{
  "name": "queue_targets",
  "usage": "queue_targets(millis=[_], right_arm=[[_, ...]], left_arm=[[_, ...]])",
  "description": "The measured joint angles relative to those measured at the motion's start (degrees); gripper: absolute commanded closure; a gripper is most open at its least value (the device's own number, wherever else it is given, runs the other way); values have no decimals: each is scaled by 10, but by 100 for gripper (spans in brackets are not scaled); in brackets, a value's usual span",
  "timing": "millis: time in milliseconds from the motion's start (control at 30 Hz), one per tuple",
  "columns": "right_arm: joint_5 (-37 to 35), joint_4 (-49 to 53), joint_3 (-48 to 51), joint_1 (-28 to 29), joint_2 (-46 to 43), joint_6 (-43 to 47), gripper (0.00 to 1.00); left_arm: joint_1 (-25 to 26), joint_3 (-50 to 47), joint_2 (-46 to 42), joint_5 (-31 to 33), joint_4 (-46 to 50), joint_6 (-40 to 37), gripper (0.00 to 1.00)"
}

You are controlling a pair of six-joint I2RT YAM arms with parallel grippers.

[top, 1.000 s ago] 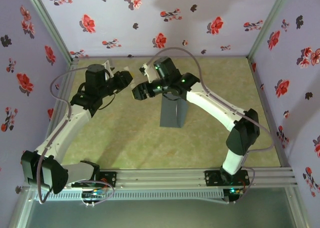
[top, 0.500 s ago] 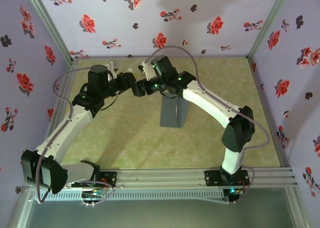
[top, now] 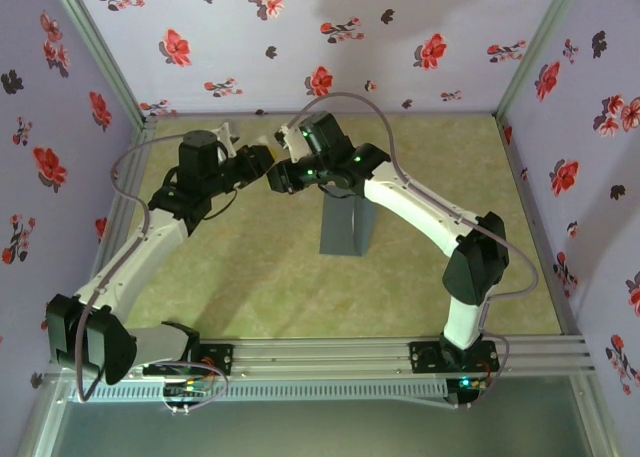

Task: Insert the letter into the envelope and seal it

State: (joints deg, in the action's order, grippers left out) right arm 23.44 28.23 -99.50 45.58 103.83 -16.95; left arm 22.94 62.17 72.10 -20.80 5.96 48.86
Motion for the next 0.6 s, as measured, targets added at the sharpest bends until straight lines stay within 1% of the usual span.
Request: queue_targets(millis=[133, 233, 400, 600], right_arm=[[13, -1, 16, -6, -7, -1, 84], [44, -10, 36, -17, -24, -8, 82], [138, -23, 47, -46, -44, -33, 82], [243, -92, 84, -73, -69, -78, 80]], left_arm=[[-3, -18, 0, -31, -26, -2, 100], [-4, -25, 0, -64, -47, -2, 100], [-5, -33, -1, -125, -117, 3, 100], [-5, -46, 2, -179, -211, 34, 100]])
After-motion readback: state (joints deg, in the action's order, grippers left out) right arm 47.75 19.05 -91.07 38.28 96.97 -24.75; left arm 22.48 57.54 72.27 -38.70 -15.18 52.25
